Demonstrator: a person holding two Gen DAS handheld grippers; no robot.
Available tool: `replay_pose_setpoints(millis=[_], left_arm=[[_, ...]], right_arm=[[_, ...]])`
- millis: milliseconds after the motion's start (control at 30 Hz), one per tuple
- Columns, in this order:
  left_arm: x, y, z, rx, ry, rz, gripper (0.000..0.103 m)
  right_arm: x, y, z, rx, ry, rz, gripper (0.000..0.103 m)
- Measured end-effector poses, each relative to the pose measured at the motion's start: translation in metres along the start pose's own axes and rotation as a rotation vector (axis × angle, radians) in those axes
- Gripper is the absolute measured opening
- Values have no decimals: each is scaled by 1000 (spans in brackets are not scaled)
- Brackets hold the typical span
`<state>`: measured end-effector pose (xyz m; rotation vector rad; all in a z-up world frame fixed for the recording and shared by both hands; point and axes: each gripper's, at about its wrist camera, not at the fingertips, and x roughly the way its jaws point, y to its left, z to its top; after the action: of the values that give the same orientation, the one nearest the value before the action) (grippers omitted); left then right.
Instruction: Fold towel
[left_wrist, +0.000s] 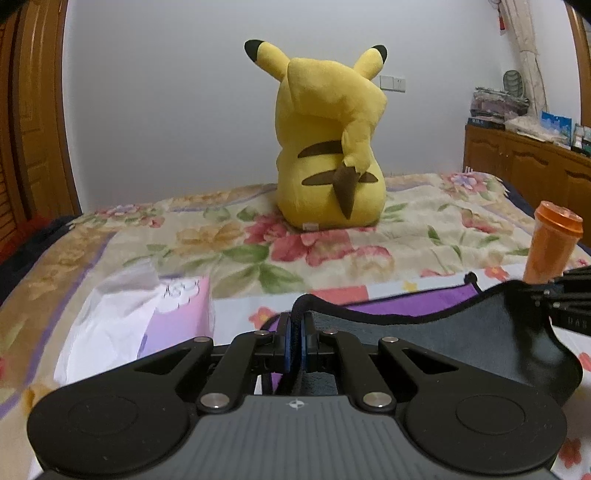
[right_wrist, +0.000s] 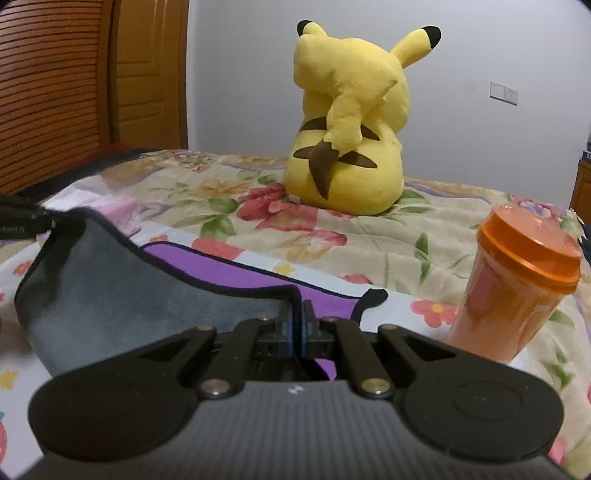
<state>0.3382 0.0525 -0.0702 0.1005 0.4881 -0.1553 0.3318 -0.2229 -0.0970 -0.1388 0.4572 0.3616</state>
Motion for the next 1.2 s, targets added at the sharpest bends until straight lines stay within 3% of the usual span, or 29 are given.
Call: replay_pose_setpoints(millis=[633,1200], left_arm=[[32,4,24,0,-60,58,8],[70,1,6,7,-13,72,8]], right_arm=[[20,-7,26,-30,-102,-79,5],[58,-10,4,-33,-43,-99,5]])
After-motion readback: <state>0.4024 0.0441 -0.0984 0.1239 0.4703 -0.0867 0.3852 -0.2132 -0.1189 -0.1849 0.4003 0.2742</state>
